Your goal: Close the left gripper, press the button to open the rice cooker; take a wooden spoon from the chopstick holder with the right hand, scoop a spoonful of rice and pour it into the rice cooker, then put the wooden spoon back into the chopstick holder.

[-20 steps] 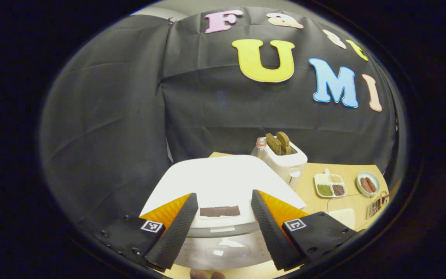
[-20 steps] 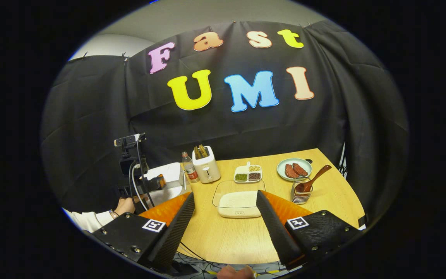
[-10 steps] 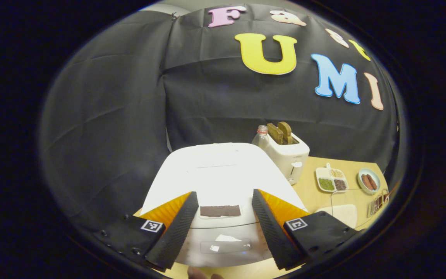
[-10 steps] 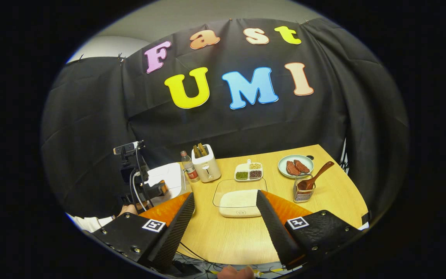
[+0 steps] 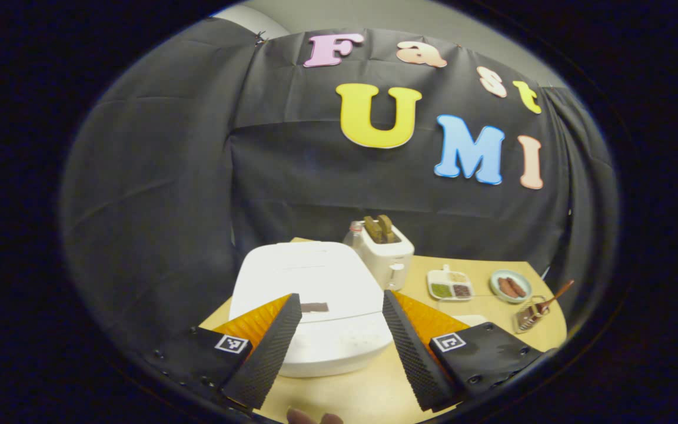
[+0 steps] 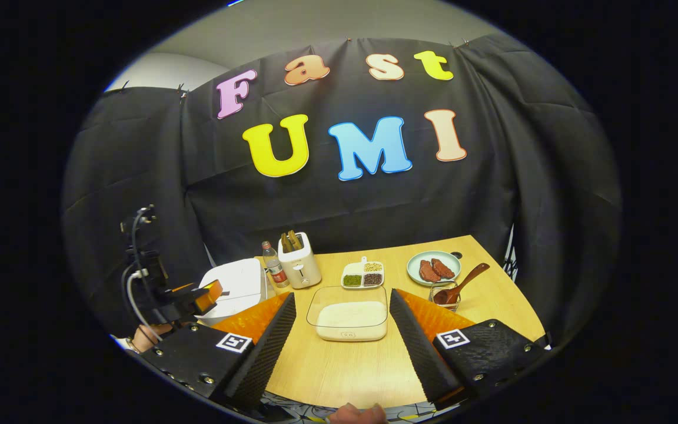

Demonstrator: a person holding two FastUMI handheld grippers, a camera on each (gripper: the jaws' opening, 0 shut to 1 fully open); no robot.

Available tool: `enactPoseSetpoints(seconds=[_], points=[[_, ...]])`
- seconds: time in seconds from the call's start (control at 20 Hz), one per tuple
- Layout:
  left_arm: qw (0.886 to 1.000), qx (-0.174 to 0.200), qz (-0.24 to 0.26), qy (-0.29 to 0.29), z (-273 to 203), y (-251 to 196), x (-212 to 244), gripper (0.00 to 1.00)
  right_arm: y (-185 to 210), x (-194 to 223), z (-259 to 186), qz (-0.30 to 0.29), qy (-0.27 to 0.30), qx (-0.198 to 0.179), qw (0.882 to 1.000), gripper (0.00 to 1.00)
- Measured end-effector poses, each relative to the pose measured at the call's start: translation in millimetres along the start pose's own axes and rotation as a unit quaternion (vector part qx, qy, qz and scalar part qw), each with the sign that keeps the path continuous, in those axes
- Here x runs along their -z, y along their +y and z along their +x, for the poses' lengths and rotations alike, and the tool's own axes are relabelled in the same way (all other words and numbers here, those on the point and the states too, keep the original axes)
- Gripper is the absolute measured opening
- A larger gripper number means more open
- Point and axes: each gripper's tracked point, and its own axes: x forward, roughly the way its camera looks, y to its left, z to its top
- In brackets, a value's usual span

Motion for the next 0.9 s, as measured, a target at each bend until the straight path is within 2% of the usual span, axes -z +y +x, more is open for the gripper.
enactPoseSetpoints(seconds=[0.25, 0.35, 0.4, 0.45, 0.55, 0.75, 0.9], points=[[0.998, 0.054, -0.03, 0.004, -89, -52, -10, 0.98, -34, -39, -17, -0.017, -0.045, 0.006, 0.999, 0.98], [0.998, 0.058, -0.032, -0.014, -124, -70, -30, 0.94, -50, -60, -28, -0.025, -0.069, 0.005, 0.997, 0.98], [0.997, 0.062, -0.033, -0.023, -141, -83, -40, 1.0, -58, -68, -35, -0.026, -0.078, 0.003, 0.997, 0.98], [0.996, 0.068, -0.039, -0.033, -158, -98, -50, 0.94, -63, -77, -43, -0.026, -0.087, -0.001, 0.996, 0.98], [0.994, 0.083, -0.049, -0.056, -196, -132, -68, 0.94, -79, -93, -61, -0.028, -0.107, -0.008, 0.994, 0.98], [0.992, 0.084, -0.024, -0.091, -262, -180, -93, 0.94, -103, -104, -93, -0.038, -0.133, -0.015, 0.99, 0.98], [0.992, 0.066, 0.008, -0.109, -294, -196, -97, 0.93, -111, -104, -115, -0.039, -0.143, -0.014, 0.989, 0.98]])
